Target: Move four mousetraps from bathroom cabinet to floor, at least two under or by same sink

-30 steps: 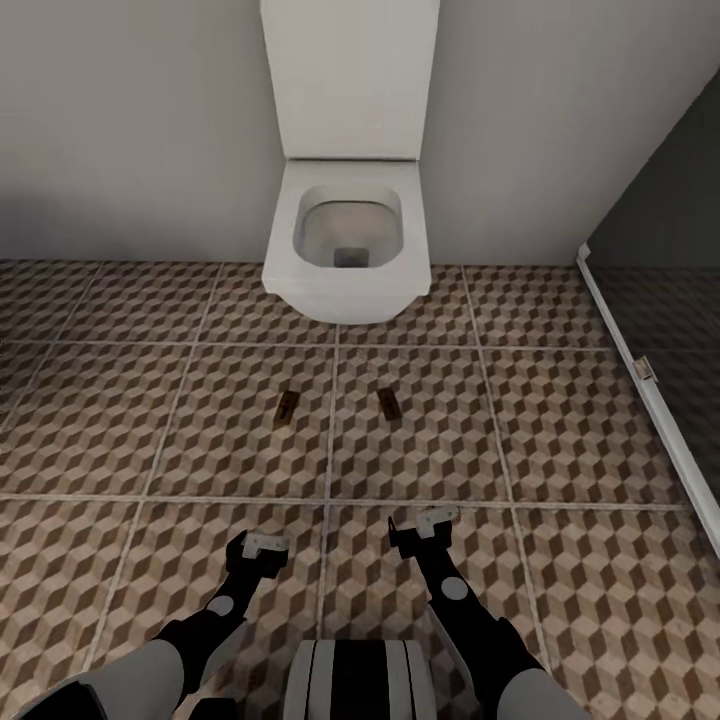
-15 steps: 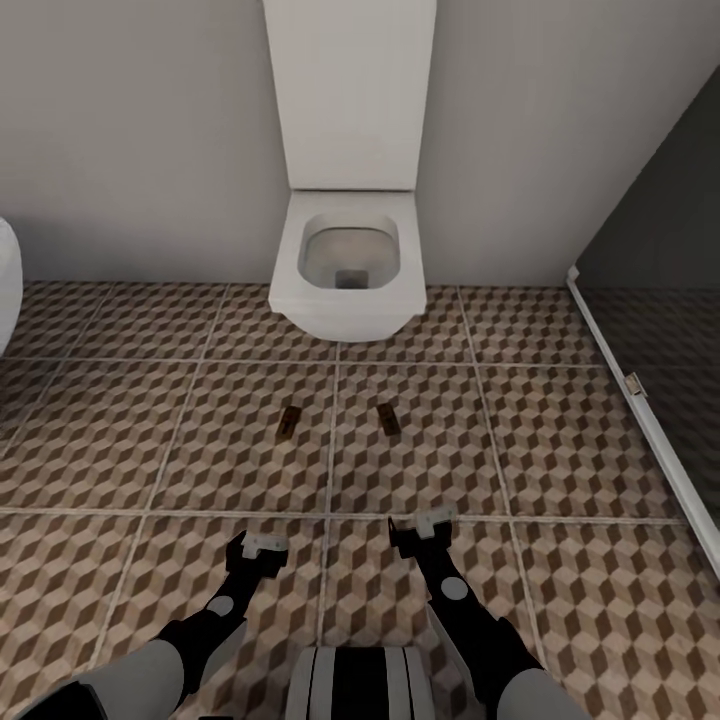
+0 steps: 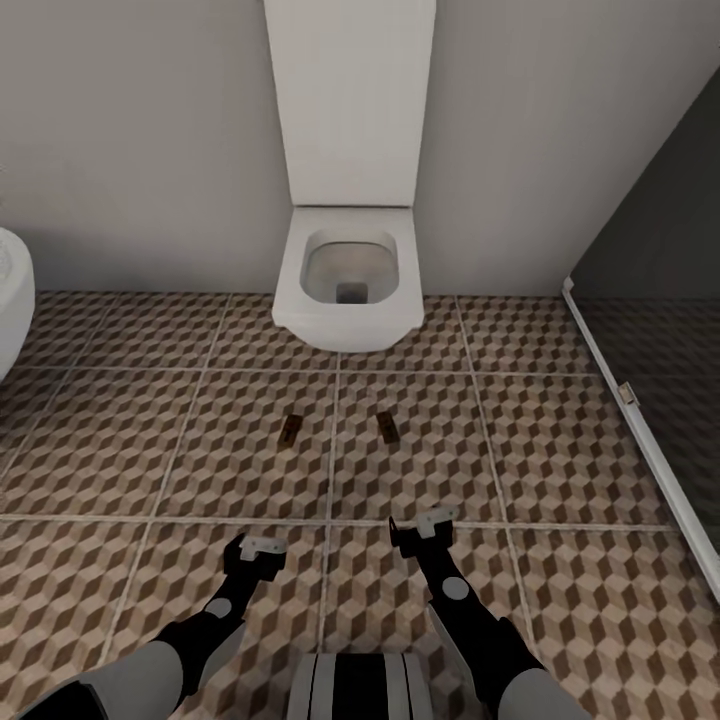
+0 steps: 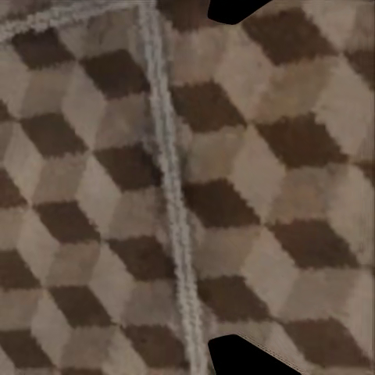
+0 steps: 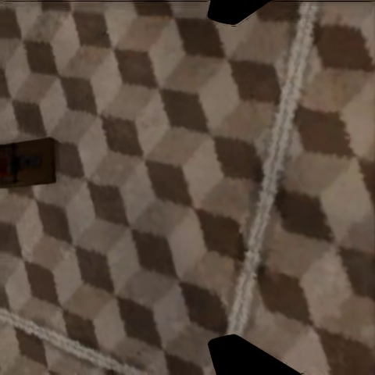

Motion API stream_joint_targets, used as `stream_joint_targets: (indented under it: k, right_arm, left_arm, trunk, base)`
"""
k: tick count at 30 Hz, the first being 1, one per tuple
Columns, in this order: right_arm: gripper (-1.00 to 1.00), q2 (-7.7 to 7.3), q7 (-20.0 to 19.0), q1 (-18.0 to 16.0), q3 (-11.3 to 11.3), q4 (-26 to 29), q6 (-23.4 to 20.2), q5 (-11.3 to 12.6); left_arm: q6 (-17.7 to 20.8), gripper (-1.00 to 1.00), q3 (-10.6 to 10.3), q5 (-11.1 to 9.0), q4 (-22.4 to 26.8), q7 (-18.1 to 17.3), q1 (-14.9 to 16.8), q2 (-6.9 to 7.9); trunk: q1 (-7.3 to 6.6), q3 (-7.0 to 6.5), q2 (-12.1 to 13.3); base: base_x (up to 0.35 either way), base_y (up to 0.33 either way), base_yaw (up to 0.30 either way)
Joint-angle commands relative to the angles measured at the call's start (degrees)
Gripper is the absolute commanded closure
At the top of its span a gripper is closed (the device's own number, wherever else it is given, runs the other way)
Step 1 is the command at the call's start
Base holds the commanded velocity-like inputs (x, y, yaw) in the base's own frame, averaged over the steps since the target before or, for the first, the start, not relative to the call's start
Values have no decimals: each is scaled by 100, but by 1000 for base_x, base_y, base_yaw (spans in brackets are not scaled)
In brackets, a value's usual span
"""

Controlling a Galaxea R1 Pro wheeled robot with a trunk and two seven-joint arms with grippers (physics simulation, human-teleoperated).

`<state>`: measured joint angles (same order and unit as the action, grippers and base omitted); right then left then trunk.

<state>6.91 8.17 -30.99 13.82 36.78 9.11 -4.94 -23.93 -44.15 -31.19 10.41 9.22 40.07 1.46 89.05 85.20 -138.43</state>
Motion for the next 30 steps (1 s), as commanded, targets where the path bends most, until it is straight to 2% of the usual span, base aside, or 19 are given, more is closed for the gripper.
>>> stream_joint_targets:
  k: [1,21,30]
  right_arm:
    - [-100,-2,50,-3,19,-5,3,-51]
    - [-100,-20,37,-3,15,-4,121,-51]
    - [-100,-37,29,-3,15,-24,126,-51]
  left_arm:
    - [-8,-100,-49,-10,0,47,1,4]
    - [-15,-100,-49,-10,-92,45,1,12]
    - [-31,-100,-49,-10,-328,39,1,41]
  trunk:
    - [-23,-16,41]
    - [-462,-375,843]
    - [-660,-536,1204]
  base:
    - [0,0,0]
    - [0,0,0]
    - [0,0,0]
